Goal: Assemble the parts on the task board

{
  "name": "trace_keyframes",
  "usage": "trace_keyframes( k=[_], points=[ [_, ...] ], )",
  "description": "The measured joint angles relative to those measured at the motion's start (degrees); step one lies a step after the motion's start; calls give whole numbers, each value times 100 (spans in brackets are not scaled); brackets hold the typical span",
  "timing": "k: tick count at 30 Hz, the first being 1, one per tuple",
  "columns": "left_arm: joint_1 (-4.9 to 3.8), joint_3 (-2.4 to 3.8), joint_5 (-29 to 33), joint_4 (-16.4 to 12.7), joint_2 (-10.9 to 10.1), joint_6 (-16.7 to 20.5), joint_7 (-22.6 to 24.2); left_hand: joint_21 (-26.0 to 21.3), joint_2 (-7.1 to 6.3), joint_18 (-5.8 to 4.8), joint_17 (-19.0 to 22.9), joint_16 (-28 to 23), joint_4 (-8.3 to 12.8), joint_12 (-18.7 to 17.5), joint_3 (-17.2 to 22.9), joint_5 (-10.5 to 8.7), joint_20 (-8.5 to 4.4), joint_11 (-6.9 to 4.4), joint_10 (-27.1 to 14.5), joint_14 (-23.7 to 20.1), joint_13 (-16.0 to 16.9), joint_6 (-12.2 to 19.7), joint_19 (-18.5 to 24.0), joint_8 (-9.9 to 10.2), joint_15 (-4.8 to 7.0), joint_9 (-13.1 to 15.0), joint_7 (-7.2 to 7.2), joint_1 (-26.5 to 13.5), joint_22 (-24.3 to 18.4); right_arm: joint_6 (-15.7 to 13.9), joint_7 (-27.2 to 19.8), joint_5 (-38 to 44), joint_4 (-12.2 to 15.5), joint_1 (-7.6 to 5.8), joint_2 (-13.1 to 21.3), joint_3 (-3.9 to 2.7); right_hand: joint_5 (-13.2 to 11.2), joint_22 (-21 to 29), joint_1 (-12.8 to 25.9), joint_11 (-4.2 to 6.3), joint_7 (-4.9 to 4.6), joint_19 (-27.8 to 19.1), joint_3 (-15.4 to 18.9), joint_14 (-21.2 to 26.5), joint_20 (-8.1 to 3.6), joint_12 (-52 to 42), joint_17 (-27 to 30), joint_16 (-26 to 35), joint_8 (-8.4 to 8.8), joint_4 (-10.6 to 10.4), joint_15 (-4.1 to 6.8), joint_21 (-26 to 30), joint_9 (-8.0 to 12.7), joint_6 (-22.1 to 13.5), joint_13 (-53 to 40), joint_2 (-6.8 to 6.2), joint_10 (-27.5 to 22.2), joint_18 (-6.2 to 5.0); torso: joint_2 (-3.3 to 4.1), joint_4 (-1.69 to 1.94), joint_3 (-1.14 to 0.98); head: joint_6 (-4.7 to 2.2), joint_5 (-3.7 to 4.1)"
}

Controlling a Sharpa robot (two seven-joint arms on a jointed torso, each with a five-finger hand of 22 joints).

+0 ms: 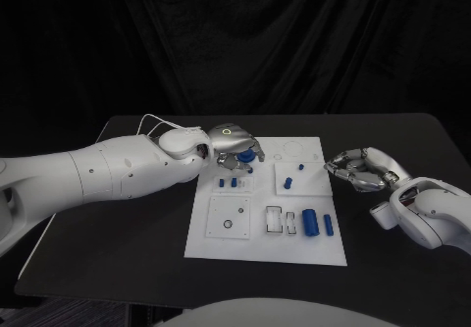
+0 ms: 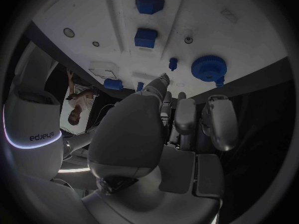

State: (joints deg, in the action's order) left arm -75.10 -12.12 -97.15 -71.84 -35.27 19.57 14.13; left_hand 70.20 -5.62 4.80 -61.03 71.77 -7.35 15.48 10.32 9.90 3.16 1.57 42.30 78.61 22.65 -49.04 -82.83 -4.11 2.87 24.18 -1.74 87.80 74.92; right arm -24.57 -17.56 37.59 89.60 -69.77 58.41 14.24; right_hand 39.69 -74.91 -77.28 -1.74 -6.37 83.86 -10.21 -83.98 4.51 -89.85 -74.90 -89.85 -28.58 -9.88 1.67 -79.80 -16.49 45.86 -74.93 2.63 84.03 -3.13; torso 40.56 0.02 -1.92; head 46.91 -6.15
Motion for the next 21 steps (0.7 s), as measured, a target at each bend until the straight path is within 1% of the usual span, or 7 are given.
trace_keyframes(
  k=[4,7,10,12,15,17,21],
  points=[
    [7,0,-57,21,11,-98,-59,0,-3,0,3,0,0,0,0,-24,11,0,0,-15,-5,-20,11,0,-15,-11,20,-50,0,1,0,0,2,0,-2,0,0,0,0,0,0,0,0,0,0,0,0,0,0,0,0,0,0,0,0,0,0,0,1,-3,0,13,-7],
    [16,0,-84,30,19,-171,-98,-35,-3,1,34,0,0,22,0,-24,21,19,19,-20,-5,-94,20,-33,-21,-21,93,-50,0,1,0,-1,2,0,-4,0,0,0,0,0,0,0,0,0,0,0,0,0,0,0,0,0,0,0,0,0,0,0,4,-4,-1,20,-9],
    [23,0,-105,37,28,-234,-125,-35,8,1,34,0,-16,40,15,-24,21,19,19,-20,-5,-132,20,-33,-21,-21,93,-61,0,1,0,-1,3,0,-8,0,0,0,0,0,0,0,0,0,0,0,0,0,0,0,0,0,0,0,0,0,0,0,8,-2,-3,29,-7],
    [29,0,-114,46,38,-269,-136,-35,19,1,31,0,-16,69,15,-24,21,47,47,-20,-5,-157,20,-33,-21,-28,117,-72,-1,1,0,-1,3,0,-10,0,0,1,0,0,0,0,0,0,0,0,0,0,0,0,0,0,0,0,0,0,0,0,9,-1,-3,36,-5],
    [45,0,-124,59,54,-307,-149,-35,19,1,31,0,-16,116,15,-24,21,41,109,-20,2,-163,20,-33,-21,-36,124,-72,-1,1,0,-1,4,0,-11,0,0,0,0,0,0,0,0,0,0,0,0,0,0,0,0,0,0,0,0,0,0,0,9,2,-3,43,-5],
    [56,0,-129,73,71,-331,-159,-35,19,1,38,28,1,177,32,-24,21,36,193,-41,36,-164,20,-33,-1,-48,124,-72,-1,2,0,-2,4,0,-11,0,0,1,0,0,0,0,0,0,0,0,0,0,0,0,0,0,0,0,0,0,0,0,8,3,-3,47,-5],
    [71,0,-135,102,109,-369,-169,-9,19,1,59,29,-3,193,60,-24,21,33,196,-61,58,-164,20,-33,-21,-57,124,-72,-1,2,0,-2,4,0,-11,0,0,1,0,0,0,0,-9,0,0,0,0,0,0,9,0,0,0,0,0,0,0,0,4,6,-4,58,-5]
  ],
)
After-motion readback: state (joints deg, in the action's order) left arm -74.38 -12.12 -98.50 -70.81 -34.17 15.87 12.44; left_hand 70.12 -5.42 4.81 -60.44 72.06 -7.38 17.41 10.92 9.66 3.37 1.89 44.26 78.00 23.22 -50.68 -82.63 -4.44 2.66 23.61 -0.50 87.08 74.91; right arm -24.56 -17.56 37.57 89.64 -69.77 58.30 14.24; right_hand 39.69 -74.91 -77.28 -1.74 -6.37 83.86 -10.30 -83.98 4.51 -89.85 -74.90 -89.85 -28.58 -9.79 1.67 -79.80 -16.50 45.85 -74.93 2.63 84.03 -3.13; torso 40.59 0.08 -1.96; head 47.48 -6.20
